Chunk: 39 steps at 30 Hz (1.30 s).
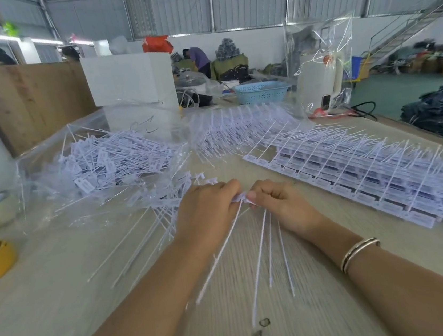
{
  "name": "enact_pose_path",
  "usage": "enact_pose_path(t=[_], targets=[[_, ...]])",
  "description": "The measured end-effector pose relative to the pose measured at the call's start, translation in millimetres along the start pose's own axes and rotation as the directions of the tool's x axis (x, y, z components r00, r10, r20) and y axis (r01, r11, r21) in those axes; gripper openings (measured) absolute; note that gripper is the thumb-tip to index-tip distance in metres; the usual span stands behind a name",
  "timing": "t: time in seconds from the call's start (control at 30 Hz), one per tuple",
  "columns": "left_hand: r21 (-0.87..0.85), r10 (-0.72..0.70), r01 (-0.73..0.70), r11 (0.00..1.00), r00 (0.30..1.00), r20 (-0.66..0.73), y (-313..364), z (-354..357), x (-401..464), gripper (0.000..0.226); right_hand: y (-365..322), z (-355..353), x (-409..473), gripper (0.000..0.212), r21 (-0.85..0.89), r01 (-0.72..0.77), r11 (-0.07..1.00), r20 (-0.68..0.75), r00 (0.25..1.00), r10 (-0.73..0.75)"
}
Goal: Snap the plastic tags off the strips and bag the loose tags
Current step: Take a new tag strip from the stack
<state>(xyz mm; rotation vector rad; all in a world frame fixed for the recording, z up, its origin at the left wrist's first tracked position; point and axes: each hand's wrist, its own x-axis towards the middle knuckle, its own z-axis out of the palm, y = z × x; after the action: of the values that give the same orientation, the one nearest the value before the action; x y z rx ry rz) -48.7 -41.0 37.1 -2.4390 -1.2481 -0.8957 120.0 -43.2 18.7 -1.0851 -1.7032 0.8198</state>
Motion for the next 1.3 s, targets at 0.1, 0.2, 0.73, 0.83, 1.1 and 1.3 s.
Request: enact_pose_path(t=[0.1,0.2,0.73,0.83,1.1,1.3], targets=[[-0.086,-0.070,0.072,0.994,0.997,0.030,-3,1,-2,0.019,-1,2,-1,0.019,-0.008,0.065,0.998,-0.007,0.998,-0.065],[-0.214,-0.160,0.166,0.963,0.986,0.046,-6,6,-4,0.019,-1,2,1,0.015,-0.064,0.132,0.989,-0.014,0.991,-0.133],[-0.557,-0.252,0.263,0.788,0.963,0.098,-5,2,-4,0.004,9,-5,7,0.015,-0.441,-0.115,0.890,-0.228,0.974,0.013],[-0.366,-0.196,0.197,0.910,0.980,0.041,-5,4,-3,0.007,5,0,5,0.026,-0.508,-0.088,0.857,-0.279,0.958,-0.068],[-0.092,-0.127,0.126,0.988,0.992,-0.009,1,11,2,0.024,-4,18,3,0.016,-0.501,0.015,0.865,-0.180,0.976,-0.121],[-0.190,-0.215,0.244,0.951,0.963,0.162,-13,-2,3,0.027,-5,5,0,0.025,-0.265,-0.046,0.963,-0.218,0.976,-0.013]])
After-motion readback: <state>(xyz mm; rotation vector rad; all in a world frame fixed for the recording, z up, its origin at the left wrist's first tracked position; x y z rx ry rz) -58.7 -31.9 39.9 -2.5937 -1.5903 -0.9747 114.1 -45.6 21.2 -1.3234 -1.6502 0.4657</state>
